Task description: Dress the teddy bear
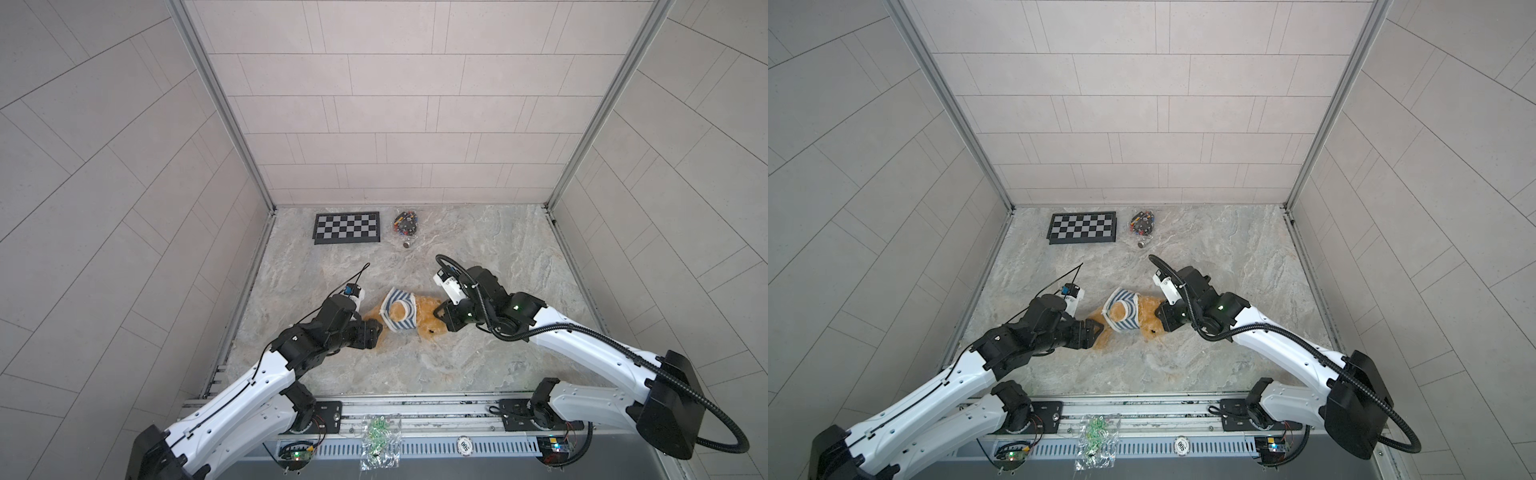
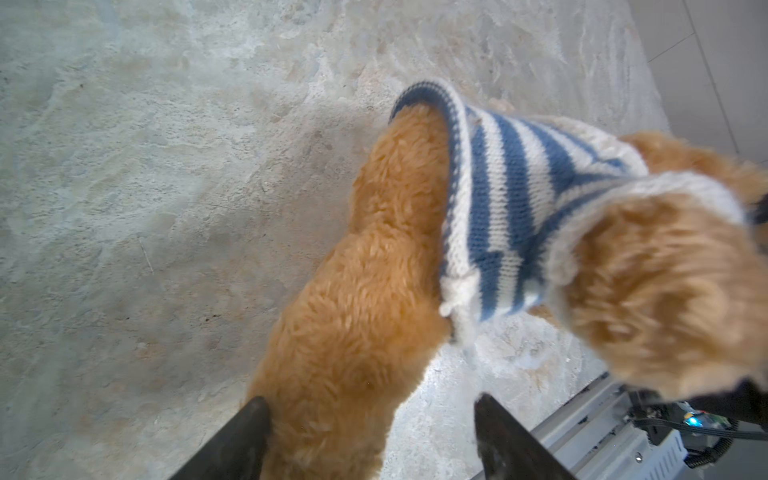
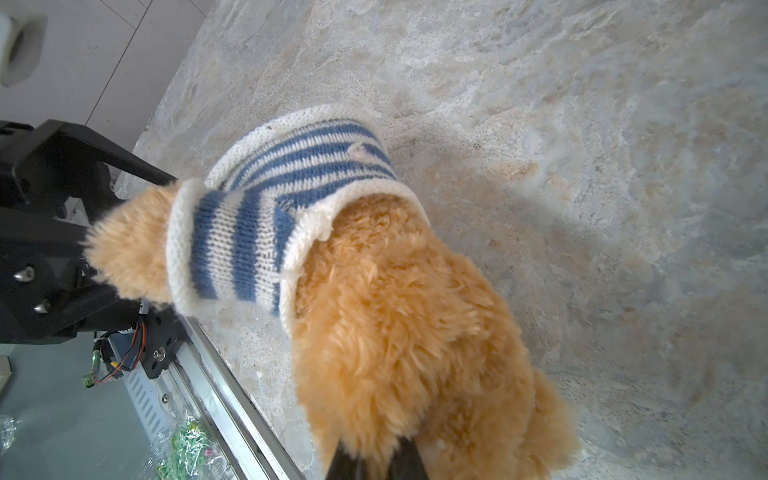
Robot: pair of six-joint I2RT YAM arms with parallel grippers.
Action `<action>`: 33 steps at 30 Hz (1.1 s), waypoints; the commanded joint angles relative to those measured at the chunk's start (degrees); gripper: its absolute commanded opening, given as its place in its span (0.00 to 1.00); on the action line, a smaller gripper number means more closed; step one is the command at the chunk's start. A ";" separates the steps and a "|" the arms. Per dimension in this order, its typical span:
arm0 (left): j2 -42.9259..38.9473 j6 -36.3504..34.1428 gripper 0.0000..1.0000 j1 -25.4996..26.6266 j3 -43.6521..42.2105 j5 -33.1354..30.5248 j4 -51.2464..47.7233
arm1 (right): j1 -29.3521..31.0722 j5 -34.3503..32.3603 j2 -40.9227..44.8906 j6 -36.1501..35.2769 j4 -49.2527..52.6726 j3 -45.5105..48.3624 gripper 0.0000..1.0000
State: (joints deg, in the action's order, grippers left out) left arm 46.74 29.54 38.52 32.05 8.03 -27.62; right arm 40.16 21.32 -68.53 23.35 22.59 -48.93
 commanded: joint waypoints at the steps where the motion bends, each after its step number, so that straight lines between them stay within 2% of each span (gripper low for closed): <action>1: 2.45 -0.60 0.78 -0.03 -0.70 -2.23 3.87 | -1.66 3.69 -1.64 -0.60 -0.18 -2.03 0.00; 7: 6.95 -1.20 0.51 -0.71 -0.26 -3.47 6.94 | -5.99 7.77 -5.45 -3.48 0.78 -4.09 0.00; 13: 10.39 -2.35 0.29 -1.78 1.66 -4.24 7.23 | -8.03 7.49 -9.36 -7.31 2.84 -7.91 0.19; 16: 12.40 -3.12 0.21 -2.60 2.94 -4.15 7.27 | -8.72 6.76 -10.72 -8.28 3.77 -9.27 0.27; 19: 13.92 -3.62 0.16 -3.27 3.72 -4.42 8.15 | -9.49 6.24 -10.92 -7.34 3.48 -9.52 0.39; 24: 18.53 -5.32 0.15 -4.74 6.18 -3.24 8.91 | -9.63 6.00 -8.76 -7.01 2.51 -8.64 0.51; 27: 21.43 -6.90 0.14 -5.76 8.13 -2.93 8.81 | -9.71 6.23 -5.21 -7.54 -0.12 -5.55 0.55; 33: 28.06 -10.97 0.12 -6.79 12.41 -3.21 7.82 | -9.92 4.39 5.14 -5.80 -13.72 7.36 0.58</action>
State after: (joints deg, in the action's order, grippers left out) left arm 72.34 22.09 32.16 42.28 5.08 -18.85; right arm 30.63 27.27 -67.26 16.99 16.14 -45.95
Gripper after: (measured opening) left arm 0.128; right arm 0.576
